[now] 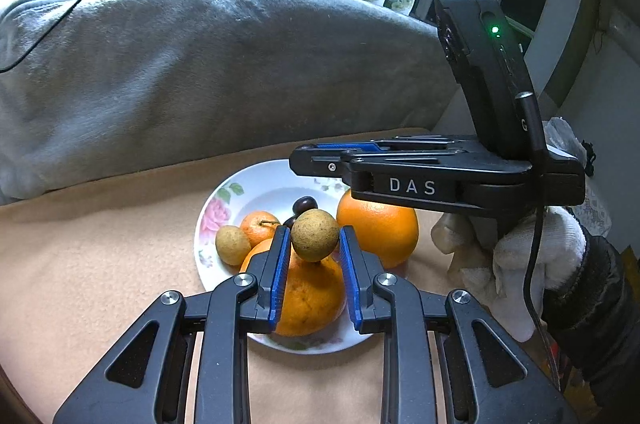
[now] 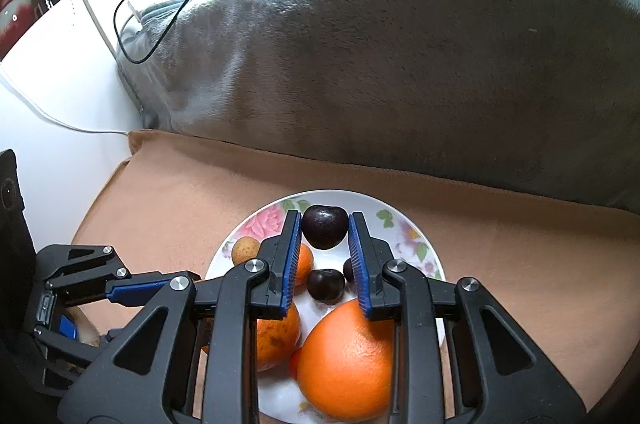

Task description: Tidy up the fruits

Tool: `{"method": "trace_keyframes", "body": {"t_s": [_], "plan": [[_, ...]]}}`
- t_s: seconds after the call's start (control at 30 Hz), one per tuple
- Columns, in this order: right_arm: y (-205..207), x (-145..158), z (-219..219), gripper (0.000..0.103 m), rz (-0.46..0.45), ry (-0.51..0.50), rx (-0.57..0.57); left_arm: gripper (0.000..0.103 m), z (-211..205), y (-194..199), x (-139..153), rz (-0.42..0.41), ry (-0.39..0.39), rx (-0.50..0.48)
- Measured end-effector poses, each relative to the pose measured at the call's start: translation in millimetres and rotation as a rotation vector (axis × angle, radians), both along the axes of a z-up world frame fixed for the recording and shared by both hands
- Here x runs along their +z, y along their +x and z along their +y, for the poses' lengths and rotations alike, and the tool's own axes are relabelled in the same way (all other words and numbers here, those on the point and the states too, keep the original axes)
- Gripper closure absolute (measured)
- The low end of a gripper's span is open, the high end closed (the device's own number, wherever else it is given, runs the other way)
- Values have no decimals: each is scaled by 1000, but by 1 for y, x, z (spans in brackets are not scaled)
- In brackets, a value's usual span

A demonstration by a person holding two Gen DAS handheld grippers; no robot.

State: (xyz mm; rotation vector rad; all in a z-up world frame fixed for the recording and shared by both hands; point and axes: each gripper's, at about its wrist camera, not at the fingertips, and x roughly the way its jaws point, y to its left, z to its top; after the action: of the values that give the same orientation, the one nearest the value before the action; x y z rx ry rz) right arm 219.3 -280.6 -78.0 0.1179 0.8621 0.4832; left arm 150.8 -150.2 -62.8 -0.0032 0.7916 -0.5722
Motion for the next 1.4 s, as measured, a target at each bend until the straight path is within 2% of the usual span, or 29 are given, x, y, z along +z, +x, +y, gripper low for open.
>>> {"method": "trace_keyframes", "body": {"t_s": [0.2, 0.23, 0.27, 0.33, 0.4, 0.5, 0.6, 0.67, 0.7, 0.77, 0.8, 0.9, 1.4], "plan": [[6, -2, -2, 77, 20, 18, -2, 80, -5, 5, -1, 5, -14, -23], [6, -2, -2, 68, 21, 20, -3, 80, -5, 6, -1, 6, -16, -27], [6, -2, -3, 53, 18, 22, -10, 80, -5, 6, -1, 5, -16, -29], [6, 0, -5, 40, 11, 33, -20, 79, -6, 5, -1, -1, -15, -33], [6, 1, -6, 39, 11, 46, -26, 79, -7, 5, -1, -2, -23, -60], [7, 2, -9, 38, 12, 53, -42, 65, -6, 2, -1, -5, -20, -68], [7, 2, -12, 31, 11, 62, -55, 62, -5, 0, -1, -10, -28, -77], [6, 2, -14, 29, 9, 66, -64, 43, -5, 0, 0, -15, -23, -73], [6, 3, -15, 27, 9, 70, -68, 39, -3, -1, 1, -20, -18, -66], [6, 3, -17, 17, 8, 73, -80, 36, -4, -1, 2, -23, -11, -59], [6, 4, -18, 15, 7, 74, -84, 35, -3, 0, 2, -19, -9, -59], [5, 6, -19, 14, 0, 79, -91, 26, -3, 2, 3, -15, 4, -36], [-6, 14, -21, 10, -23, 63, -112, 23, 0, -4, 7, -16, 42, 14]]}}
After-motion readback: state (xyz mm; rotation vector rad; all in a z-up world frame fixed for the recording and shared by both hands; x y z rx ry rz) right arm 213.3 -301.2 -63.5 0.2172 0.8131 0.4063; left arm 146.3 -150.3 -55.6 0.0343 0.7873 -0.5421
